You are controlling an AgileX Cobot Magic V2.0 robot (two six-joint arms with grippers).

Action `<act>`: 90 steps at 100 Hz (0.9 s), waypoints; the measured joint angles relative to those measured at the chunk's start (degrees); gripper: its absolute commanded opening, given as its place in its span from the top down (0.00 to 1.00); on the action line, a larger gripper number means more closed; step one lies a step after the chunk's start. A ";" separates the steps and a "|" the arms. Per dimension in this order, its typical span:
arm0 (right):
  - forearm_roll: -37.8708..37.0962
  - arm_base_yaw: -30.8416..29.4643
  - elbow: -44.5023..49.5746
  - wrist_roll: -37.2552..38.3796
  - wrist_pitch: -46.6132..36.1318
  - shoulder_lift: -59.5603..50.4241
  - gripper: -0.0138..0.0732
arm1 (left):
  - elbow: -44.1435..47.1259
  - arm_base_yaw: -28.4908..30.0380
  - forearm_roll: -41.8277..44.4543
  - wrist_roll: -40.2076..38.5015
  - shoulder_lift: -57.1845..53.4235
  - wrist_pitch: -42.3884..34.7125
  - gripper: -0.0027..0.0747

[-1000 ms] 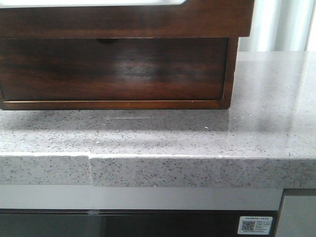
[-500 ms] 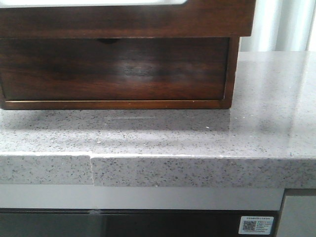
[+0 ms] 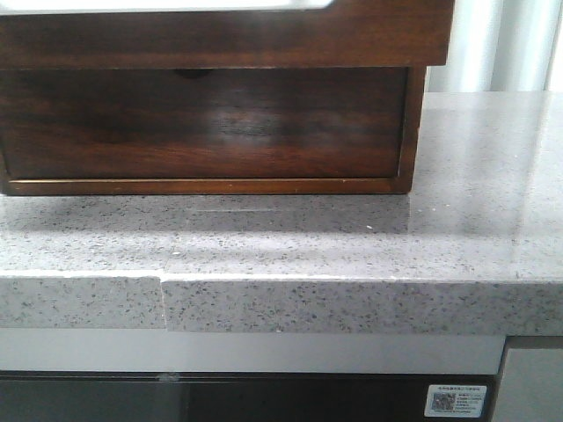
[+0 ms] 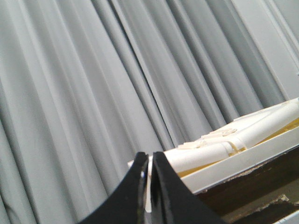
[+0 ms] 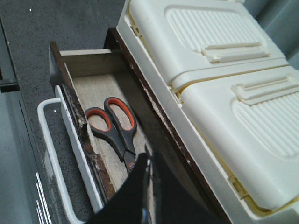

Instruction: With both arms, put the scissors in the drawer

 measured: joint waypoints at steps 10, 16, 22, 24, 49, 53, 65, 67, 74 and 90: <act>0.13 0.00 6.82 0.50 -4.88 -5.42 0.91 | 2.58 0.00 -3.75 -0.19 0.00 2.47 0.99; 0.53 0.00 11.99 0.63 -8.18 -9.25 0.91 | 4.45 0.00 -5.76 -0.24 0.00 2.71 0.99; 0.77 0.00 16.74 0.97 -11.22 -12.64 0.91 | 6.41 0.00 -7.55 -0.24 0.00 3.30 0.99; 0.92 0.00 18.57 1.23 -12.34 -13.95 0.91 | 6.84 0.00 -7.97 -0.24 0.00 3.31 0.99; 1.24 0.00 39.48 4.42 -22.53 -30.82 0.91 | 12.77 0.00 -11.79 -0.33 0.00 6.42 0.99; 1.27 0.00 42.44 4.67 -23.24 -33.78 0.91 | 13.07 0.00 -12.36 -0.33 0.00 7.55 0.99; 1.27 0.00 50.25 5.04 -24.29 -41.36 0.91 | 13.30 0.00 -13.18 -0.33 0.00 9.53 0.99; 1.27 0.00 51.55 5.04 -24.29 -42.63 0.91 | 13.30 0.00 -13.16 -0.33 0.00 9.62 0.99; 1.37 0.00 55.59 5.10 -24.43 -46.67 0.91 | 13.30 0.00 -13.29 -0.33 0.00 9.62 0.99; 2.47 0.00 62.77 5.18 -24.11 -54.42 0.91 | 13.30 0.00 -13.29 -0.33 0.00 9.65 0.99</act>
